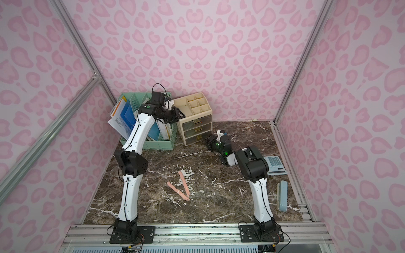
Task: Place the fruit knives into the drawer by color
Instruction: Open the drawer in the storage box.
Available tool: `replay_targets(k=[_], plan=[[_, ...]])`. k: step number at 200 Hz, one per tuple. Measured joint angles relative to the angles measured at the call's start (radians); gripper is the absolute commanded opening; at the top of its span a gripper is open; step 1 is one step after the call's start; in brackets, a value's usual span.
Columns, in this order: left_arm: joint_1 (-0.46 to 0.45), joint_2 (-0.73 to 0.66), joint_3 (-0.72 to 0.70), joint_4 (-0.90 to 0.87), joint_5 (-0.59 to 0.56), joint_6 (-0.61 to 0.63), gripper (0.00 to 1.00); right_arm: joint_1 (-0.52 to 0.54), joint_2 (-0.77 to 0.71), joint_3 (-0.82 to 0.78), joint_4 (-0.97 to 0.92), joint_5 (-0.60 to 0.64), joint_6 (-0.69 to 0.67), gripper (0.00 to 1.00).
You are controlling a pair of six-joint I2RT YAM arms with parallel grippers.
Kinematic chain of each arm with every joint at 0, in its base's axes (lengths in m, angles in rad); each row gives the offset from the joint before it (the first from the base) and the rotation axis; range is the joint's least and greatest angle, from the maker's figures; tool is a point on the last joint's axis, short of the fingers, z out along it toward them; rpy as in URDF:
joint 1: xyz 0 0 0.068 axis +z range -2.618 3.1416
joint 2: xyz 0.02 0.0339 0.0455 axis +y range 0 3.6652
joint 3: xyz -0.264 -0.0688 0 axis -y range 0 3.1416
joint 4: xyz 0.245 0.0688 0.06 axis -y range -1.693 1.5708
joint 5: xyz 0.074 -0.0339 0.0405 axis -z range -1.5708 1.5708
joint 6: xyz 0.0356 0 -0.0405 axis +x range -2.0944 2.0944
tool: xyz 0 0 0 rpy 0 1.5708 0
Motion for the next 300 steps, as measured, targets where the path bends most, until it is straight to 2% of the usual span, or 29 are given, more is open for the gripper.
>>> replay_targets(k=[41, 218, 300], plan=[[0.0, 0.0, 0.0, 0.0, 0.0, 0.0, 0.48, -0.006, 0.043, 0.035, 0.027, 0.004, 0.031, 0.42], [0.001, 0.0, -0.003, 0.0, 0.0, 0.006, 0.48, 0.011, 0.179, 0.169, 0.068, 0.006, 0.086, 0.35], [0.006, 0.001, -0.005, 0.0, 0.007, 0.007, 0.48, 0.015, 0.209, 0.208, 0.058, -0.001, 0.1, 0.15]])
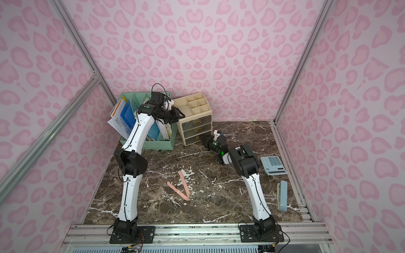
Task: Place the fruit knives into the drawer by color
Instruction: Open the drawer in the storage box.
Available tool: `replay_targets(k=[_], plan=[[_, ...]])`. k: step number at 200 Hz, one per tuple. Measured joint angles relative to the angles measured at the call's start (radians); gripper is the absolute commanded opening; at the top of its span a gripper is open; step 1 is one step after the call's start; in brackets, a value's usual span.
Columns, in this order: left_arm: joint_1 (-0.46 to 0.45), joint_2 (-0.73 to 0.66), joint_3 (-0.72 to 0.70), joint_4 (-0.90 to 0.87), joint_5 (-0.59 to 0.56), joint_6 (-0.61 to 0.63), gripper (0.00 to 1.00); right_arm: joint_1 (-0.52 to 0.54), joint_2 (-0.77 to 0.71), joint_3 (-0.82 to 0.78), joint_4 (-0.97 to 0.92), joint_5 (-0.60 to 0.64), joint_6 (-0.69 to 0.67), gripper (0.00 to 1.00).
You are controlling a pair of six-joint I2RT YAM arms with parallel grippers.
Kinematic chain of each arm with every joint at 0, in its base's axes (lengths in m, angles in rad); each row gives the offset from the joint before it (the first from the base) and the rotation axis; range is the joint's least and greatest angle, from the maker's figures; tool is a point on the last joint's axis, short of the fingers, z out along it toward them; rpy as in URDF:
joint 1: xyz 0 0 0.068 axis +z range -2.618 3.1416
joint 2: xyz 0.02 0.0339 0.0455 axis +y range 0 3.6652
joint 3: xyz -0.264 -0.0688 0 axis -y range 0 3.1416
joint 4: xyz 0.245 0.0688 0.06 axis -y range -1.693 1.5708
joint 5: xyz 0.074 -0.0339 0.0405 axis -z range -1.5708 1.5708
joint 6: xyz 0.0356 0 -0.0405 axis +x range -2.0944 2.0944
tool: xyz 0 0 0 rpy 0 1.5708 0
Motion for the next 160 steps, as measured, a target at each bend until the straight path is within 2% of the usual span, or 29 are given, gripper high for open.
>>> replay_targets(k=[60, 160], plan=[[0.003, 0.001, 0.0, 0.002, 0.001, 0.0, 0.48, -0.001, 0.001, 0.0, -0.004, 0.001, 0.01, 0.13], [0.003, 0.001, 0.0, 0.003, 0.004, 0.0, 0.48, -0.001, -0.124, -0.249, 0.087, 0.007, 0.011, 0.12]])
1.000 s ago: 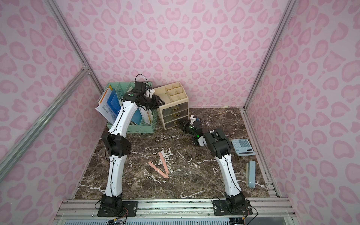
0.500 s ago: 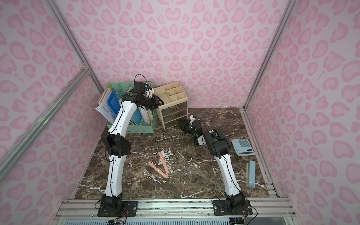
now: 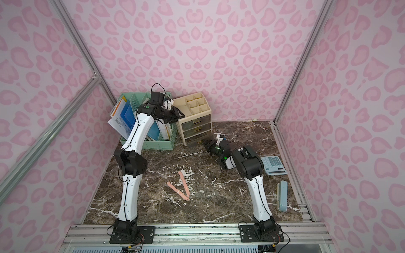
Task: Place the fruit knives into the drawer by color
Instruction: Open the drawer in the storage box.
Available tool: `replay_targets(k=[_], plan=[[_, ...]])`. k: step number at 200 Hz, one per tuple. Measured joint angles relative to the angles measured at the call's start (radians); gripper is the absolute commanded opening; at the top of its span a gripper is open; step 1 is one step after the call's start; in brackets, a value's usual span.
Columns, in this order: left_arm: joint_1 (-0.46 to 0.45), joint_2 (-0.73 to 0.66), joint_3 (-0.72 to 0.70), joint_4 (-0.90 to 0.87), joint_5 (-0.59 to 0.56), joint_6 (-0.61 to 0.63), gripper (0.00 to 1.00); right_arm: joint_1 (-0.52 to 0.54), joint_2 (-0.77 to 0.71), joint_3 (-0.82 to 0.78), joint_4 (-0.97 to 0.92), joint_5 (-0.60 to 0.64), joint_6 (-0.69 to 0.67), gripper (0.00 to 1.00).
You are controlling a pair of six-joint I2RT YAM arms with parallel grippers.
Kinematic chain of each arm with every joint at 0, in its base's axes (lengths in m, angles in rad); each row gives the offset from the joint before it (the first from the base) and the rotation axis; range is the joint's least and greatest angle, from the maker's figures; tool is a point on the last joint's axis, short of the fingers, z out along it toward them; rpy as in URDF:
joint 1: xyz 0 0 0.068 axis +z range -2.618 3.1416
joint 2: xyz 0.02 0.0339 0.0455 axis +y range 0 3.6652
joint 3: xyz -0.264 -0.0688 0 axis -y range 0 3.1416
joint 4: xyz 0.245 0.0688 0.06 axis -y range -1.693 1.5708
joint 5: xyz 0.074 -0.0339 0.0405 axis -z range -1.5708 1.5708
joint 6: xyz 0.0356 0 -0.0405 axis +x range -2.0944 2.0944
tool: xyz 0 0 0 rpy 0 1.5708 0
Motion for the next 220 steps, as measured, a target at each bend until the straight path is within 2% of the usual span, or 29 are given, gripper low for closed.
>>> replay_targets(k=[103, 167, 175, 202, 220], plan=[[0.0, 0.0, 0.0, 0.0, 0.0, 0.0, 0.48, 0.004, -0.14, -0.236, 0.058, 0.0, -0.001, 0.12], [0.001, 0.0, 0.0, -0.002, 0.001, 0.001, 0.48, 0.016, -0.185, -0.33, 0.08, 0.009, -0.001, 0.13], [0.001, 0.0, 0.0, -0.002, 0.001, 0.001, 0.48, 0.017, -0.188, -0.338, 0.081, 0.009, -0.001, 0.18], [0.001, 0.0, 0.0, -0.003, 0.0, 0.001, 0.51, 0.016, -0.199, -0.349, 0.087, -0.001, -0.004, 0.51], [0.001, 0.0, 0.0, -0.006, -0.002, 0.002, 0.55, 0.014, -0.218, -0.349, 0.087, -0.005, -0.015, 0.63]])
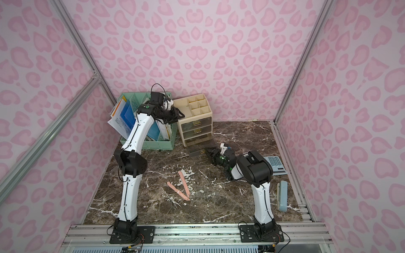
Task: Place the fruit knives into the drawer by color
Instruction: Open the drawer in the storage box, then pick up the fruit knife from the center of the board.
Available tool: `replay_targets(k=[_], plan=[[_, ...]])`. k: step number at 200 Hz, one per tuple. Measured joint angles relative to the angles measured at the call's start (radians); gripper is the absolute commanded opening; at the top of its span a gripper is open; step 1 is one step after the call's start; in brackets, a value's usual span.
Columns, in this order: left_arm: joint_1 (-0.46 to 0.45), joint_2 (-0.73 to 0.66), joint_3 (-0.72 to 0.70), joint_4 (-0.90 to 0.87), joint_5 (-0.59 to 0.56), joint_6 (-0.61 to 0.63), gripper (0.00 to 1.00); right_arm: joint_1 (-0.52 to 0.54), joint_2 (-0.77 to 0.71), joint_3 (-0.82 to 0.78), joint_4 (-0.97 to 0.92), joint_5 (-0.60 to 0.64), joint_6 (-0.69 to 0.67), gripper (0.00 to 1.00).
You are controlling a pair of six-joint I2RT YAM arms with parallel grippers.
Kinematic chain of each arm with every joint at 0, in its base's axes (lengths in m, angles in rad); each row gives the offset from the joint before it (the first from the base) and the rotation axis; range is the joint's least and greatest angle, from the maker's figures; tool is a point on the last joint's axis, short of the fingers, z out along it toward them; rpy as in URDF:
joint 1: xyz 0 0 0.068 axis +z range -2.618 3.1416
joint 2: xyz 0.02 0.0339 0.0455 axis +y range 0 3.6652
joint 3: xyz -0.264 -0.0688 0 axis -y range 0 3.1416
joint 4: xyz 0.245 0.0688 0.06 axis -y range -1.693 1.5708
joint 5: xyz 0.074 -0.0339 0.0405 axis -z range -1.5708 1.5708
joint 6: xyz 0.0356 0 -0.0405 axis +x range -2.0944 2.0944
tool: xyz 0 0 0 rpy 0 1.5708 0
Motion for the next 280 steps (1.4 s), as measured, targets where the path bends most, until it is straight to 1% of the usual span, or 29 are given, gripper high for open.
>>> replay_targets(k=[9, 27, 49, 63, 87, 115, 143, 164, 202, 226, 243, 280], plan=[[-0.001, 0.0, 0.0, -0.002, -0.002, 0.0, 0.57, 0.0, -0.014, 0.0, -0.001, -0.006, -0.008, 0.65], [-0.003, -0.006, -0.002, -0.012, -0.016, 0.003, 0.66, -0.002, -0.052, -0.008, -0.013, -0.016, -0.029, 0.67], [-0.008, -0.032, -0.01, -0.06, -0.066, 0.017, 0.78, -0.004, -0.114, -0.038, -0.046, -0.031, -0.047, 0.68], [-0.009, -0.064, -0.029, -0.094, -0.09, 0.026, 0.83, 0.0, -0.163, -0.053, -0.087, -0.044, -0.075, 0.68], [-0.01, -0.142, -0.08, -0.126, -0.125, 0.032, 0.88, 0.019, -0.261, -0.047, -0.223, -0.078, -0.164, 0.68], [-0.01, -0.257, -0.18, -0.126, -0.154, 0.045, 0.93, 0.057, -0.355, 0.008, -0.458, -0.109, -0.311, 0.68], [-0.012, -0.39, -0.325, -0.121, -0.182, 0.056, 0.99, 0.123, -0.41, 0.118, -0.735, -0.113, -0.499, 0.68], [-0.013, -0.493, -0.435, -0.111, -0.191, 0.067, 0.99, 0.19, -0.422, 0.211, -0.938, -0.089, -0.649, 0.68], [-0.014, -0.721, -0.723, -0.059, -0.209, 0.074, 0.99, 0.317, -0.41, 0.325, -1.236, 0.035, -0.868, 0.68], [-0.014, -0.882, -0.948, -0.013, -0.212, 0.069, 0.99, 0.393, -0.382, 0.365, -1.366, 0.122, -0.962, 0.68], [-0.014, -0.982, -1.081, 0.004, -0.209, 0.055, 0.99, 0.451, -0.348, 0.397, -1.439, 0.197, -1.021, 0.67], [-0.011, -1.15, -1.265, -0.003, -0.204, 0.052, 0.99, 0.534, -0.28, 0.435, -1.543, 0.321, -1.092, 0.66]])
